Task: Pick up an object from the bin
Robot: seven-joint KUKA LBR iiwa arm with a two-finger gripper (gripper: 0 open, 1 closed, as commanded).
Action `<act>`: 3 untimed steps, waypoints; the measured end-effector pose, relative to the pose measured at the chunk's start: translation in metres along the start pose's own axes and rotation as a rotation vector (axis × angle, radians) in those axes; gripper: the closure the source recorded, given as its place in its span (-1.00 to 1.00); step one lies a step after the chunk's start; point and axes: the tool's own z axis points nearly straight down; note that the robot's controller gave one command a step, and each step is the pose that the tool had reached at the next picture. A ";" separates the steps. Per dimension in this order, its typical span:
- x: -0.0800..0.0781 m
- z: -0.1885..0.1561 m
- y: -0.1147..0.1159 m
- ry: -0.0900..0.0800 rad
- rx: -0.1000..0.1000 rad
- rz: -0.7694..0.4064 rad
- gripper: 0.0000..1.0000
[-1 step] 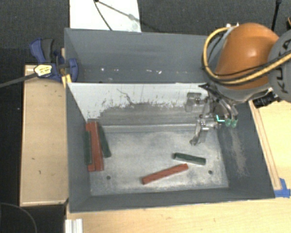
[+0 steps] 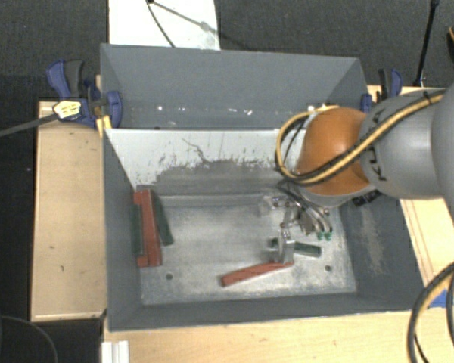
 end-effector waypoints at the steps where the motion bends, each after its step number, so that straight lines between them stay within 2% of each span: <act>1: 0.056 -0.004 -0.022 -0.008 0.001 0.044 -1.00; 2: 0.055 -0.003 -0.021 -0.005 0.001 0.039 1.00; 3: 0.054 -0.150 -0.038 -0.015 0.002 0.108 1.00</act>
Offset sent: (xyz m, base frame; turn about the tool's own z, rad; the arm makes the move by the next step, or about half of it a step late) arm -0.0529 -0.0264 0.0030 0.0343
